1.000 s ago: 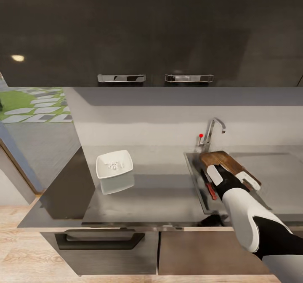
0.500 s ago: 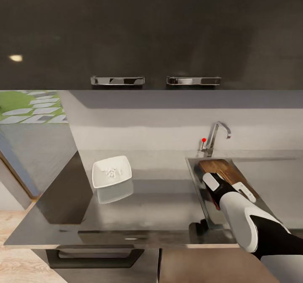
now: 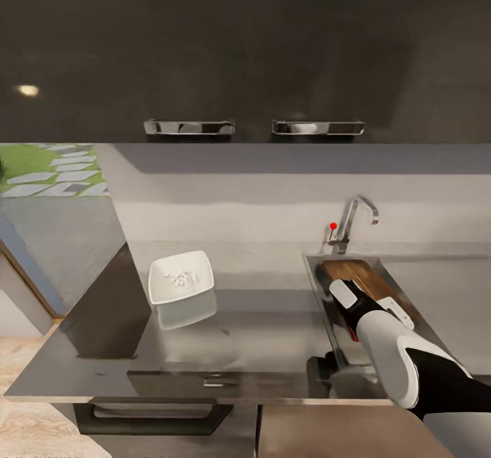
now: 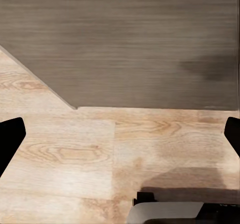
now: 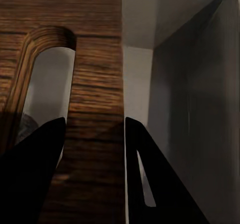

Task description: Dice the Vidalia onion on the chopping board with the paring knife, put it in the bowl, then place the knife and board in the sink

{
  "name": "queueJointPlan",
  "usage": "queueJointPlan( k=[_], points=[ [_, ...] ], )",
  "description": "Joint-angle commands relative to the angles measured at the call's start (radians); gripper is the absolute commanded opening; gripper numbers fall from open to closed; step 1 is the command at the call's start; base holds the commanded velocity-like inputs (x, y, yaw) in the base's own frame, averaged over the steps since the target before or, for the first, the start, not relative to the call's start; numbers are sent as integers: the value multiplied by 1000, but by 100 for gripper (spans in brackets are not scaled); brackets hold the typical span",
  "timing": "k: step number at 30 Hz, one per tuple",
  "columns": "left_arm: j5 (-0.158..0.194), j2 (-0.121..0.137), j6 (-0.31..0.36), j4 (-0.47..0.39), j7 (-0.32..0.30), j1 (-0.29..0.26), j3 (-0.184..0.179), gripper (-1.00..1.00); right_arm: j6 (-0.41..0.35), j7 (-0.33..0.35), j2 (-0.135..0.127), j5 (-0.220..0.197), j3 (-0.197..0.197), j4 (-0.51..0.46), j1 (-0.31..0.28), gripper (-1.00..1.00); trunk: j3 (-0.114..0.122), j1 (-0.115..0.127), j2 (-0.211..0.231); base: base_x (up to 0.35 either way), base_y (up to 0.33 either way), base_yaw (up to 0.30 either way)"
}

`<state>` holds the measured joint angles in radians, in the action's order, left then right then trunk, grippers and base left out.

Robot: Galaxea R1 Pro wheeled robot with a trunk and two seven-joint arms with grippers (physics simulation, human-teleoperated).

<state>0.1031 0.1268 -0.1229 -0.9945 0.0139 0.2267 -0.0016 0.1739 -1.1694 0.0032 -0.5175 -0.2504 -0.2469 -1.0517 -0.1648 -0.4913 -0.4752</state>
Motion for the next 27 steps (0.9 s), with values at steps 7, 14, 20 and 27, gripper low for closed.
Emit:
queueJointPlan(
  k=[7, 14, 20, 27],
  points=[
    [10, 1, -1, -2, 1, 0, -1, 100, 10, 2, -5, -7, 4, 20, 0, -100, -12, -1, -2, 43, -84, 61],
    [10, 1, -1, -1, 1, 0, -1, 100, 11, 3, -9, -7, 4, 39, 0, -100, -23, -1, -2, 1, -100, 13],
    [10, 1, -1, -1, 1, 0, -1, 100, 11, 4, -10, -9, 4, 40, 0, -100, -33, -1, -2, 0, -99, -16],
    [10, 0, -1, -1, 1, 0, -1, 100, 12, 5, -7, -37, 5, 41, 0, -100, -44, -1, -2, 0, -98, -1]
  ],
)
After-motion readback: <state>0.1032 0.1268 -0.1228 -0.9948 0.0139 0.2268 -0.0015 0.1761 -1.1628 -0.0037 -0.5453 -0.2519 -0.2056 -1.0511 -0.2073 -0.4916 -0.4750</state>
